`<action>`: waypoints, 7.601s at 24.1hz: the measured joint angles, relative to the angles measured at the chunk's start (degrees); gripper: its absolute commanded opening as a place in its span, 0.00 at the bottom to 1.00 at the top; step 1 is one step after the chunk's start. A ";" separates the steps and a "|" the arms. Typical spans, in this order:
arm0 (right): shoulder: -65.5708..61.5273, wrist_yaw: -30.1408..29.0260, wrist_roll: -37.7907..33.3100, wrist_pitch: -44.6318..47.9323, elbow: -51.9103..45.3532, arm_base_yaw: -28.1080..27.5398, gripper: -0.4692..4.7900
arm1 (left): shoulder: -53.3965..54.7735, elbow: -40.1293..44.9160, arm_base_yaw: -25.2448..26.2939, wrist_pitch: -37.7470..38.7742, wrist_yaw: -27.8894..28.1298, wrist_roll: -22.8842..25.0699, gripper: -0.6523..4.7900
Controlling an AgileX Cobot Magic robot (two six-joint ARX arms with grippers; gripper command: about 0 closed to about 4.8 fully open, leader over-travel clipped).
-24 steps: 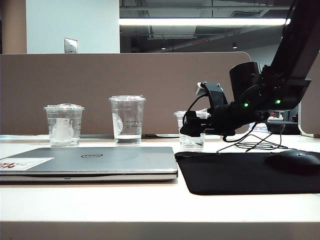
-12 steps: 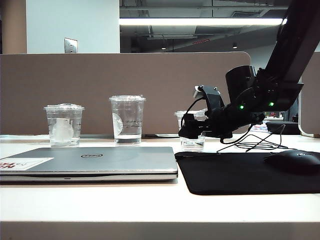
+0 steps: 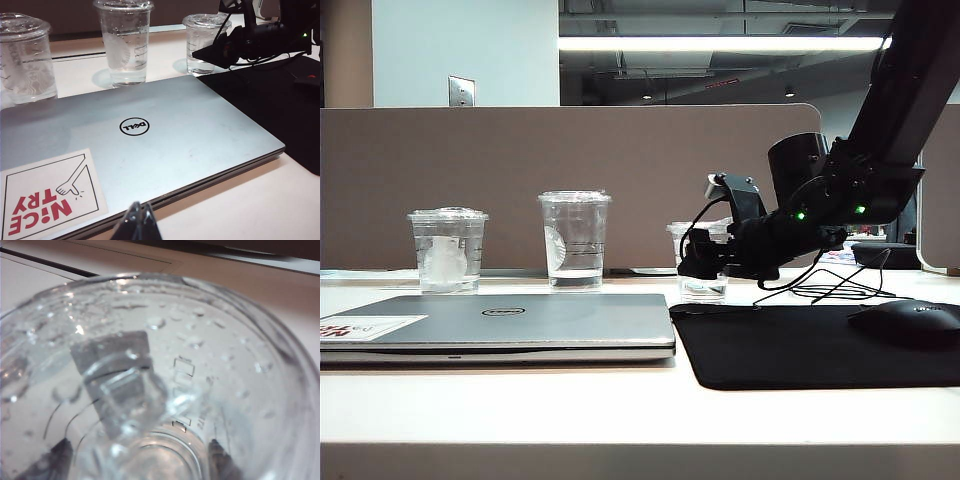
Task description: Pick up the coffee cup on the right and place it on the right side of the laptop.
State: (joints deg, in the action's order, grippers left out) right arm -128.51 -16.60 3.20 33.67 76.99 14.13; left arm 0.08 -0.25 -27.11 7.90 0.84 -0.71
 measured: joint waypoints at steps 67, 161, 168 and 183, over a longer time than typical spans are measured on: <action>24.50 6.43 -1.42 8.41 -38.34 8.24 1.00 | 0.00 0.02 0.00 0.00 0.00 0.00 0.11; 128.28 17.81 -7.48 -31.52 -76.67 -14.60 0.08 | -0.02 0.00 24.96 -0.02 -0.70 0.00 0.11; 128.43 20.72 -7.21 -31.98 -76.67 -16.11 0.08 | 0.00 0.00 24.96 -0.02 -0.81 0.00 0.11; 128.43 20.57 -6.97 -33.20 -76.67 -14.40 0.08 | 0.00 0.00 24.96 -0.02 -0.76 0.00 0.11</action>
State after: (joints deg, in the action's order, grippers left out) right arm -0.08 3.97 -3.77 0.47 0.32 -0.27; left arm 0.08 -0.25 -2.15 7.88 0.08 -0.71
